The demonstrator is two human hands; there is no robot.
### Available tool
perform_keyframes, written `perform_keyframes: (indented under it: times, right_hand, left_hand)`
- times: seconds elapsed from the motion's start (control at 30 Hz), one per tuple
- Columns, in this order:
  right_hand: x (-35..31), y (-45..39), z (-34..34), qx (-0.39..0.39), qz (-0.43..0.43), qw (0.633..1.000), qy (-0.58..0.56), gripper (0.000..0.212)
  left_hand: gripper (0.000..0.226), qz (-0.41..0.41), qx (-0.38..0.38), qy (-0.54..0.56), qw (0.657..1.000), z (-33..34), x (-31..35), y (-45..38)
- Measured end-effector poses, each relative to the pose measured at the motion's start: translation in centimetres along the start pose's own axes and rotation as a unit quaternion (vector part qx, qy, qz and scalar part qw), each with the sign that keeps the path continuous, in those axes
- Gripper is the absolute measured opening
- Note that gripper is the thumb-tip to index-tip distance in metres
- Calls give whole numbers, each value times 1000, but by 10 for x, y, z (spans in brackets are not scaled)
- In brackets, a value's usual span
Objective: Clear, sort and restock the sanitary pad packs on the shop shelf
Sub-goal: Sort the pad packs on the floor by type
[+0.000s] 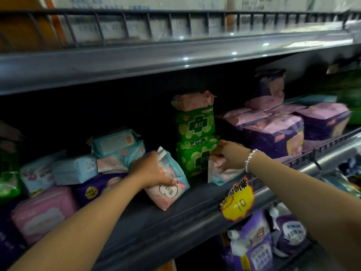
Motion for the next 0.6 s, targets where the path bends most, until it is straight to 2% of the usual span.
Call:
perform_keyframes:
  times: [0.1, 0.23, 0.3, 0.5, 0.6]
  right_hand:
    - [-6, 7, -4, 44, 27, 999, 0, 50]
    - [-16, 15, -7, 111, 52, 982, -144, 40]
    - [-21, 24, -16, 147, 61, 965, -208, 41]
    - [-47, 63, -50, 233, 36, 878, -416, 47]
    - [-72, 88, -68, 265, -2, 842, -471, 31]
  left_hand:
    - [106, -16, 23, 31, 999, 0, -7, 15]
    - [120, -41, 47, 31, 998, -8, -15, 33]
    - [119, -42, 74, 49, 995, -18, -19, 47]
    - [110, -41, 155, 144, 976, -69, -41, 103]
    - [106, -43, 183, 213, 959, -88, -55, 142]
Point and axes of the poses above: each hand's wrist, its own y-axis away from the middle knuckle, its own z-axis out of the palm, x = y × z, the point moved 7 cm from there along -y, towards the middle knuckle, and after that the axes turned 7 degrees about -x, right-handed, at the moved point
